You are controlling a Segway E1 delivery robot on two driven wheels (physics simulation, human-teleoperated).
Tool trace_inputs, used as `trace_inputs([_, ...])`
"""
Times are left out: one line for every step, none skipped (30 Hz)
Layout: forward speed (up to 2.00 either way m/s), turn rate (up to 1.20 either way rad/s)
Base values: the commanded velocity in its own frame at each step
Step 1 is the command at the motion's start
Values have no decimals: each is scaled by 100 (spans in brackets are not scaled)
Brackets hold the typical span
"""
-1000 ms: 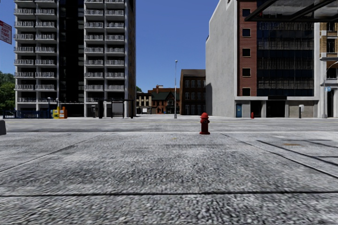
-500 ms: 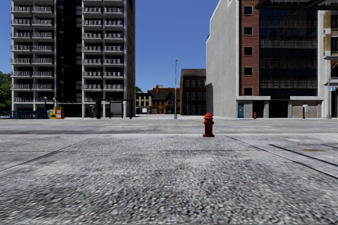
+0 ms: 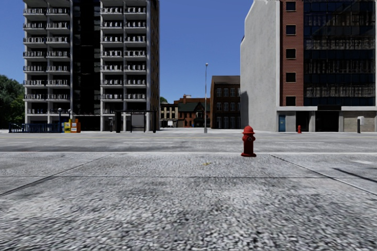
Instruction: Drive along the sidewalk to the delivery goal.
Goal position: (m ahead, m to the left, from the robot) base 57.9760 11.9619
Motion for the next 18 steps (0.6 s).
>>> trace_inputs([127,28])
trace_inputs([127,28])
trace_inputs([127,28])
trace_inputs([127,28])
trace_inputs([127,28])
trace_inputs([127,28])
trace_inputs([127,28])
trace_inputs([127,28])
trace_inputs([127,28])
trace_inputs([127,28])
trace_inputs([127,29])
trace_inputs([127,29])
trace_inputs([127,29])
trace_inputs([127,29])
trace_inputs([127,29])
trace_inputs([127,29])
trace_inputs([127,29])
trace_inputs([127,29])
